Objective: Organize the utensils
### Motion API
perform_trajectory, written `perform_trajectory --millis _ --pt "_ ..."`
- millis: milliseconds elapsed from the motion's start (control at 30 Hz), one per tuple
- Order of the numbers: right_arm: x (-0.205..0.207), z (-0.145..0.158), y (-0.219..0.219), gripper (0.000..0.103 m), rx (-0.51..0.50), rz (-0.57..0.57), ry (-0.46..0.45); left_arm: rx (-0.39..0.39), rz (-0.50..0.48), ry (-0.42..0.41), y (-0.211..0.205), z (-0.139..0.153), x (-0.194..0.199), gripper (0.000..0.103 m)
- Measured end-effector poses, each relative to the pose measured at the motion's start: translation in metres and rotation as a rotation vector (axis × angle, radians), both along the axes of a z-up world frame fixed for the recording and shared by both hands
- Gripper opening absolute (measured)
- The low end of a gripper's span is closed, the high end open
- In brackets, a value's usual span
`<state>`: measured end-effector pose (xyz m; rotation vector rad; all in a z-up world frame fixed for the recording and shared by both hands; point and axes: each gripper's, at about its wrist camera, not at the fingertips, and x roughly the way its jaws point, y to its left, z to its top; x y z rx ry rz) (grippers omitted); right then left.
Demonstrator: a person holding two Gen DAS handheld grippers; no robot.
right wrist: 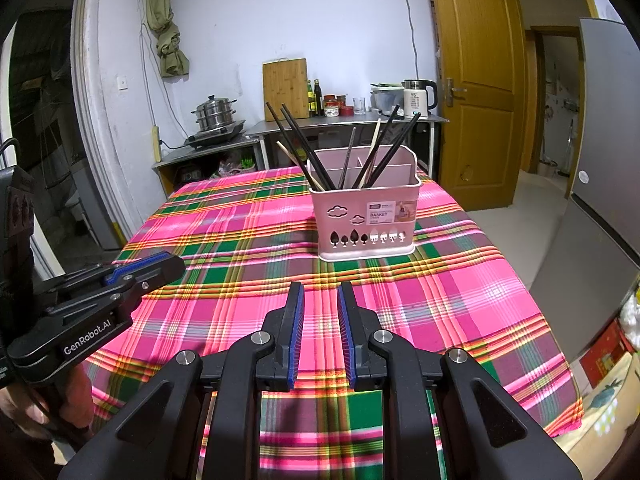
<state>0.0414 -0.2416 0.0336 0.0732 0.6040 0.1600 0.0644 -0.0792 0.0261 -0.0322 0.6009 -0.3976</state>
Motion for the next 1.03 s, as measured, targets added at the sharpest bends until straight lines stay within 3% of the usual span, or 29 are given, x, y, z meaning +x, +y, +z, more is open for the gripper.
perform_trajectory --millis 1033 --pt "0.0020 -0.0030 0.0012 0.017 -0.005 0.007 0.007 -0.008 -0.011 0.004 -0.0043 -0.0031 -0.0012 0.011"
